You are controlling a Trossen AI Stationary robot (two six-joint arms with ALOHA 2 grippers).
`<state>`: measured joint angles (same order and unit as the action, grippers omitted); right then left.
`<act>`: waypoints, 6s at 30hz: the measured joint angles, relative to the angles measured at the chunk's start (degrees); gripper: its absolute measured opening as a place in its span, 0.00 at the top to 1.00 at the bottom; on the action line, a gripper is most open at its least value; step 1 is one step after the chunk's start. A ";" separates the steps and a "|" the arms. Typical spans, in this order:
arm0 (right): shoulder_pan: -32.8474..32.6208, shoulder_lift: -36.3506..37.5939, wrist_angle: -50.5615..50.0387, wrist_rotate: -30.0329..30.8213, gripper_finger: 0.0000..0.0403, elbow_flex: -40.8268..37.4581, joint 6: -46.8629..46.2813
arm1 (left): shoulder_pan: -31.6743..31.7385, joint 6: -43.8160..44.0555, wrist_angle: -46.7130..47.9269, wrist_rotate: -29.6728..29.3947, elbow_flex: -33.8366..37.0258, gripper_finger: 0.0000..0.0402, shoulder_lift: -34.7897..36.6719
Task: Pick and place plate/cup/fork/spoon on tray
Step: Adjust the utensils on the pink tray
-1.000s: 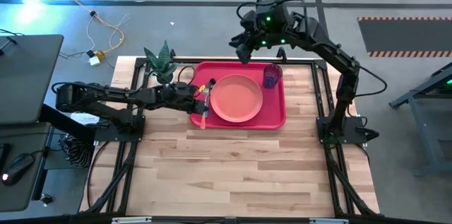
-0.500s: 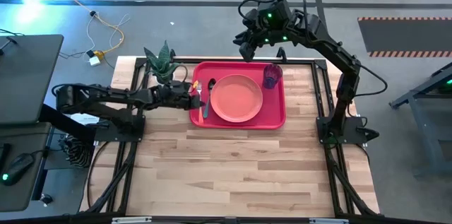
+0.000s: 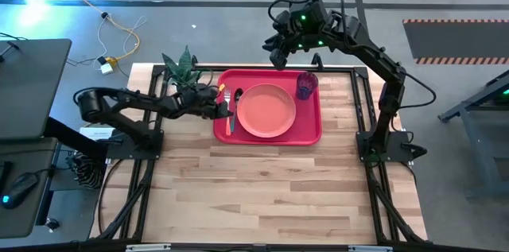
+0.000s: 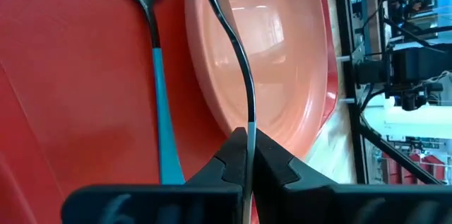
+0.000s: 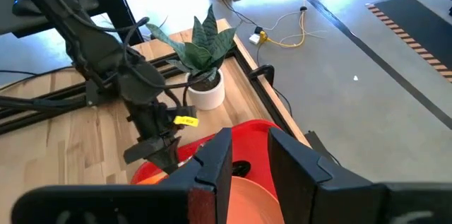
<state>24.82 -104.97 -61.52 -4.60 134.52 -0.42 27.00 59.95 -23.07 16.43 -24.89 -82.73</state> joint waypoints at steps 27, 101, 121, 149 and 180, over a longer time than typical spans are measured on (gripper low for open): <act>0.00 -0.02 -0.37 -0.13 0.79 0.00 0.47 | 6.04 3.23 2.22 8.77 -0.01 1.00 -3.53; 0.00 -0.04 -1.64 -0.13 0.79 -0.02 1.43 | 11.98 18.84 -10.01 28.68 -0.50 0.84 -14.13; 0.00 -0.04 -1.66 -0.13 0.79 -0.02 1.48 | 13.17 31.47 -9.50 36.18 -0.23 0.76 -14.42; 0.00 -0.04 -1.95 -0.13 0.79 -0.02 1.93 | 14.63 38.40 -6.78 49.42 -0.32 0.76 -14.29; 0.00 -0.04 -4.24 -0.13 0.79 -0.02 0.35 | 14.15 28.57 -20.07 34.38 -0.39 0.76 -8.48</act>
<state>24.82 -105.01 -65.76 -4.73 134.50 -0.06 41.14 88.52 -43.14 50.81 -25.28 -91.20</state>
